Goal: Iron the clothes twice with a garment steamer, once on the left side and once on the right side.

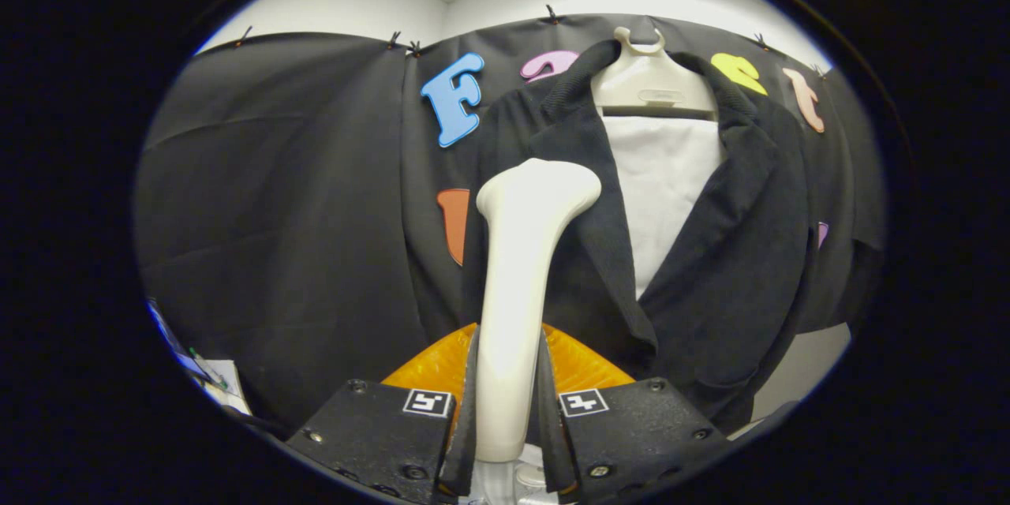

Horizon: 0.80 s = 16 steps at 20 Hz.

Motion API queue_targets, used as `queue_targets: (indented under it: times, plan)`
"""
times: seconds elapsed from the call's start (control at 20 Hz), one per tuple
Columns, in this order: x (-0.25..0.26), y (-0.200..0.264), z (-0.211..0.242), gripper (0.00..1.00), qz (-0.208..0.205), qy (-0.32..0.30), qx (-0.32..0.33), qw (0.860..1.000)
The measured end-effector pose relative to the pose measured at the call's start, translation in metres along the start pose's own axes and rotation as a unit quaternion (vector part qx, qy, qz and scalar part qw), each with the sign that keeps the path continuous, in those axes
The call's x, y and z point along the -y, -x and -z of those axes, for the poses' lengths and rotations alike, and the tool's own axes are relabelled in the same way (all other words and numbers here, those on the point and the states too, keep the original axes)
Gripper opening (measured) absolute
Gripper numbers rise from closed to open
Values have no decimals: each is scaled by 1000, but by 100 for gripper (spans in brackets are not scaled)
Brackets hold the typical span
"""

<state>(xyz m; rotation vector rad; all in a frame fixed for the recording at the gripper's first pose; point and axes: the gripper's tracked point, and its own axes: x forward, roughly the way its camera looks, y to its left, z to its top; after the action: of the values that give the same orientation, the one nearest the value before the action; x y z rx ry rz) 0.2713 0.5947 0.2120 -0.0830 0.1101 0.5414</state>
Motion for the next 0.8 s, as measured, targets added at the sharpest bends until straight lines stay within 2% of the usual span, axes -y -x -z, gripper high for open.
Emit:
queue_targets:
  times: [0.8]
  plan:
    - [17,11,76,36,3,-10,-63,998]
